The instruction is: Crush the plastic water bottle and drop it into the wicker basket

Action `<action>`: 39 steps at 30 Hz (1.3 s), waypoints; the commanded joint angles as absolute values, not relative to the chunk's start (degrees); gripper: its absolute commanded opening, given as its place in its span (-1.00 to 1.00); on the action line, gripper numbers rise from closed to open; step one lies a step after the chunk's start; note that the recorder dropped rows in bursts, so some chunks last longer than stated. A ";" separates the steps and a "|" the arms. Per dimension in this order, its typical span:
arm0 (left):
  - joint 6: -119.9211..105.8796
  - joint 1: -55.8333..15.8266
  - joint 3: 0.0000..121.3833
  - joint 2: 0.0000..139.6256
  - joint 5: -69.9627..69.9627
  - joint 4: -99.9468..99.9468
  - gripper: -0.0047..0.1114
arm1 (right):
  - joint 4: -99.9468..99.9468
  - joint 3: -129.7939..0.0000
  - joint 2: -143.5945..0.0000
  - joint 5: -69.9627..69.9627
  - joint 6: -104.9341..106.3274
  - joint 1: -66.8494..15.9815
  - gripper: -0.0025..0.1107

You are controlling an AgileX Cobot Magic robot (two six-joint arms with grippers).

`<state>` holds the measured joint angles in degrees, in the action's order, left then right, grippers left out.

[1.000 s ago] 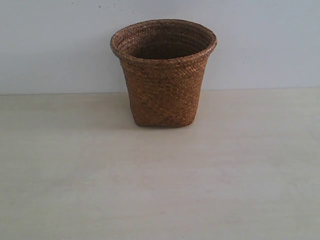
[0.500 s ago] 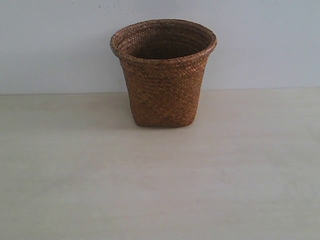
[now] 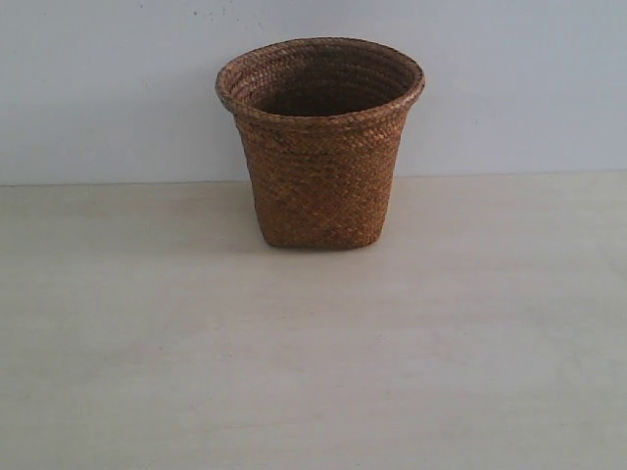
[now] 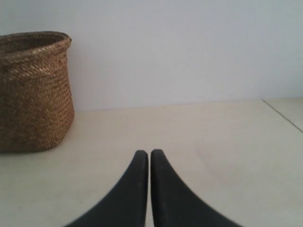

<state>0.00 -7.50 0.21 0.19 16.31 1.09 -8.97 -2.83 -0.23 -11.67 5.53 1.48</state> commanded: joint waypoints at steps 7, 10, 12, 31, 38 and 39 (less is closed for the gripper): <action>0.00 -7.39 0.00 0.00 15.88 1.47 -0.85 | -7.59 0.00 0.00 -11.75 3.35 1.67 -0.96; 0.00 -7.39 0.00 0.00 15.88 1.47 -0.85 | -6.49 0.00 0.00 -13.35 2.41 1.67 -0.96; 0.00 -7.39 0.00 0.00 15.88 1.47 -0.85 | -4.74 0.00 0.00 -14.16 1.35 1.67 -0.96; 0.00 -7.39 0.00 0.00 15.88 1.47 -0.85 | -3.08 0.00 0.00 -19.22 0.43 1.67 -0.96; 0.00 -7.39 0.00 0.00 15.88 1.47 -0.85 | -3.08 0.00 0.00 -19.22 0.43 1.67 -0.96; 0.00 -7.39 0.00 0.00 15.88 1.47 -0.85 | -3.08 0.00 0.00 -19.22 0.43 1.67 -0.96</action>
